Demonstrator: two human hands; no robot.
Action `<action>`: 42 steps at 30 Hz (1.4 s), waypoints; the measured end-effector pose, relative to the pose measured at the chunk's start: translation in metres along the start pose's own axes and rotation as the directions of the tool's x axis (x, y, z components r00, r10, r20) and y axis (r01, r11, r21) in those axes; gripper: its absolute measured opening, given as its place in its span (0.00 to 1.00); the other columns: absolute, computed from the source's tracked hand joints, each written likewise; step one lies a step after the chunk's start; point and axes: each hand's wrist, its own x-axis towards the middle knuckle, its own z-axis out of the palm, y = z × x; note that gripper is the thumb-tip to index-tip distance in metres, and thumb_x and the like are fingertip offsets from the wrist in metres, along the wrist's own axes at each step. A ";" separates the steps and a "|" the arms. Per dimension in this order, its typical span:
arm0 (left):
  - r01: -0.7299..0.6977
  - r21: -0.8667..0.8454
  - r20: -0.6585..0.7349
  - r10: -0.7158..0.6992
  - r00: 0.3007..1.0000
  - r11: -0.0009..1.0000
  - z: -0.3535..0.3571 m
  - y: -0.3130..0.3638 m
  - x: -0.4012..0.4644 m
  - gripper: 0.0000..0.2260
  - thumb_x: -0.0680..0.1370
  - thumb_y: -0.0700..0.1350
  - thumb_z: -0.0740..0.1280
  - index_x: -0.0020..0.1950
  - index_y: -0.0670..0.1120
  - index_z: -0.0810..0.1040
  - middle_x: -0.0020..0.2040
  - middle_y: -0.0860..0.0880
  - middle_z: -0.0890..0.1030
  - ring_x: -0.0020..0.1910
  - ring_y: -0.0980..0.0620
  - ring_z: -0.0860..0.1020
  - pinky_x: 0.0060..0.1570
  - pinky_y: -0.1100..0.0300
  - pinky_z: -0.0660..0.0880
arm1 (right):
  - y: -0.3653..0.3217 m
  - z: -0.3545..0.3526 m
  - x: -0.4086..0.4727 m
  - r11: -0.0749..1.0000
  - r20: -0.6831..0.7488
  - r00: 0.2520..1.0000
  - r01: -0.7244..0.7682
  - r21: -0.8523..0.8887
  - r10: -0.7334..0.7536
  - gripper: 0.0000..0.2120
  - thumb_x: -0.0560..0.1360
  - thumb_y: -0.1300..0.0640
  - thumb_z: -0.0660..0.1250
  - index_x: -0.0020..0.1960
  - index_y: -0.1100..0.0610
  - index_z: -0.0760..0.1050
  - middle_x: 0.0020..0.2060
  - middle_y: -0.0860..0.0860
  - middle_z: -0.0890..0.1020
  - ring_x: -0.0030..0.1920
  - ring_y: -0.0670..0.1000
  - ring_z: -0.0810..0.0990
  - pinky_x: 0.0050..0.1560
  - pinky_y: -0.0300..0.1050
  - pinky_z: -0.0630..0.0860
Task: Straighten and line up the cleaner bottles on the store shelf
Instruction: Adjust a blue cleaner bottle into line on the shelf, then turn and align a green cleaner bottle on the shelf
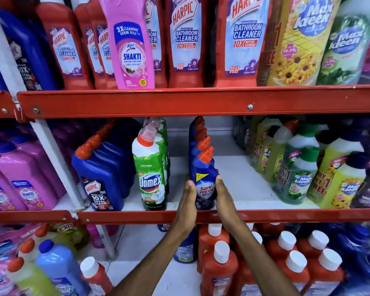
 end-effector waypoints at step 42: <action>-0.034 0.282 -0.200 0.093 0.975 0.959 -0.129 0.011 -0.008 0.26 0.81 0.57 0.53 0.78 0.50 0.63 0.75 0.48 0.73 0.72 0.50 0.72 0.75 0.46 0.67 | 0.005 0.152 -0.006 0.993 -0.111 0.987 0.114 0.005 -0.113 0.38 0.73 0.27 0.48 0.67 0.53 0.74 0.62 0.56 0.82 0.64 0.51 0.80 0.72 0.57 0.70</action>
